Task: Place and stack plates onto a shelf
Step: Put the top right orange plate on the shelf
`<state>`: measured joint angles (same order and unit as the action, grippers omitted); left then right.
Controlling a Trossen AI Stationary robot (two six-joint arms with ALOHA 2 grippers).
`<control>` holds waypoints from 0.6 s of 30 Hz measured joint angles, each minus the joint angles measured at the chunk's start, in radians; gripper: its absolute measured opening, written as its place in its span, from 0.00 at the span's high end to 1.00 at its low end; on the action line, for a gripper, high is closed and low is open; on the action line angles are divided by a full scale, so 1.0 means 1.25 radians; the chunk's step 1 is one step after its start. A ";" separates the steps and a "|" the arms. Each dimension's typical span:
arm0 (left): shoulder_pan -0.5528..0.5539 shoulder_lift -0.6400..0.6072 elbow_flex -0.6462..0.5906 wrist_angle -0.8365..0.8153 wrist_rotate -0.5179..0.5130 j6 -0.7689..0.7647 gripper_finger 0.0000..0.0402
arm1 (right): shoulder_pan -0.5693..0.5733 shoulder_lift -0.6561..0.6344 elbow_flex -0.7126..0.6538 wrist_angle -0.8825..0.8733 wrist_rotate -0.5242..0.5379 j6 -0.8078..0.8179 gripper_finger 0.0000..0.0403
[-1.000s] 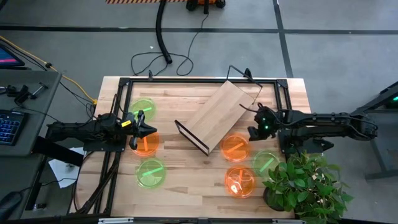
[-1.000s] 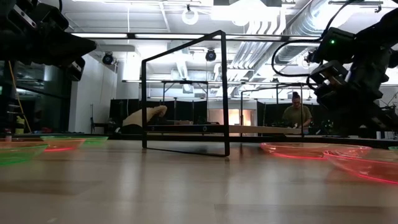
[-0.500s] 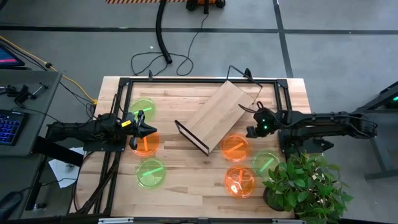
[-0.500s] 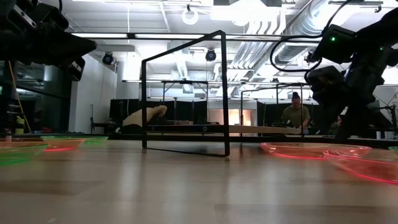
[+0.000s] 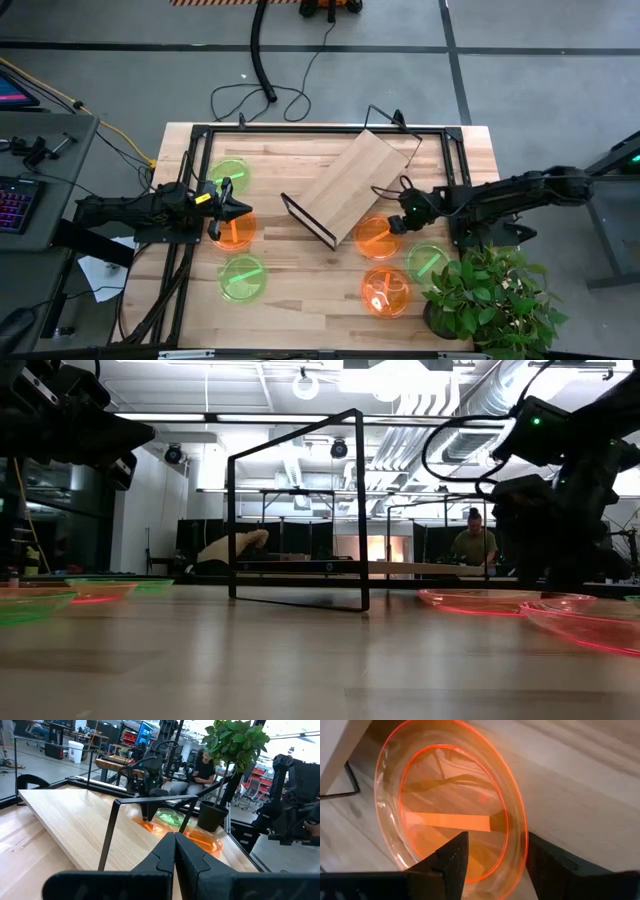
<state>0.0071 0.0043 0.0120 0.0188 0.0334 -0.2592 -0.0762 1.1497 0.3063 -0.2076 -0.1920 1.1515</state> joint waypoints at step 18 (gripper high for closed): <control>0.000 0.000 0.000 0.000 0.000 0.000 1.00 | -0.073 -0.017 -0.011 -0.040 -0.166 -0.035 1.00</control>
<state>0.0069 0.0042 0.0116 0.0187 0.0334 -0.2592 -0.1673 1.1283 0.2930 -0.2570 -0.3994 1.1083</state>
